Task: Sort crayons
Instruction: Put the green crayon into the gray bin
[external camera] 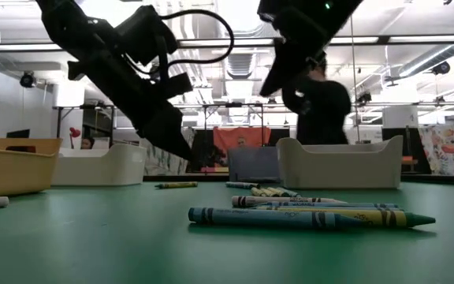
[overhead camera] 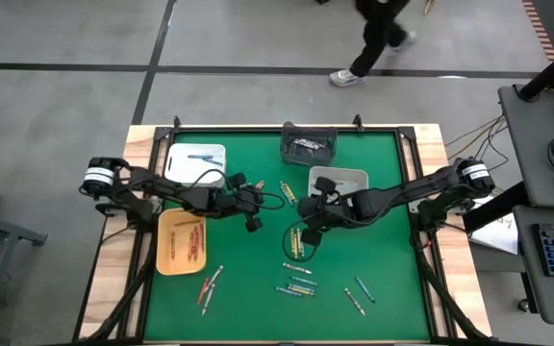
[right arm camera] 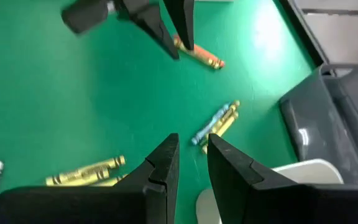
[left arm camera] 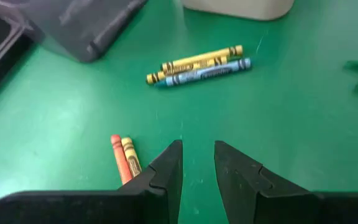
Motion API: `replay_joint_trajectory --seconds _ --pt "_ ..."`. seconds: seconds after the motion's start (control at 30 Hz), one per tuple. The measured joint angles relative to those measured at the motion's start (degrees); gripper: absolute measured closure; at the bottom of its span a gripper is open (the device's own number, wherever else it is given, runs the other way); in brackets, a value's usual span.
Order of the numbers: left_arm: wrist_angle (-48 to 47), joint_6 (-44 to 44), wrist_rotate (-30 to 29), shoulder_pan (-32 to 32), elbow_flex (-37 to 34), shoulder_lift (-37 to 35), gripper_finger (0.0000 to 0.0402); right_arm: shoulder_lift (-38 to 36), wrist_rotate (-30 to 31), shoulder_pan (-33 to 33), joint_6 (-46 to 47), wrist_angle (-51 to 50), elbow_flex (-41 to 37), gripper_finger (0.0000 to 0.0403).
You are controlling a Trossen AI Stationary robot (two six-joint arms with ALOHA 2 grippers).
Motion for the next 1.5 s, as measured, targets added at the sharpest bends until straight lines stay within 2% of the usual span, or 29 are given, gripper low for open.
replay_joint_trajectory --seconds 0.3,0.8,0.9,1.27,1.5 --pt "-0.76 0.38 -0.67 0.78 0.02 2.67 0.0326 0.0 -0.11 0.0 0.36 4.59 -4.35 0.033" --pt "0.71 1.17 -1.06 6.43 0.02 5.77 0.0326 0.0 -0.29 -0.02 -0.28 5.55 -4.44 0.033" --pt "0.78 1.17 0.86 6.43 0.0 6.62 0.0326 0.0 -0.29 -0.02 -0.54 5.55 -4.44 0.033" --pt "2.33 -0.21 1.2 6.41 0.09 8.18 0.0326 0.0 -0.28 -0.23 -0.69 5.62 -4.44 0.033" --pt "2.2 -2.05 4.48 6.41 0.07 8.14 0.0326 0.0 -0.24 -0.77 -0.72 5.64 -4.44 0.033"
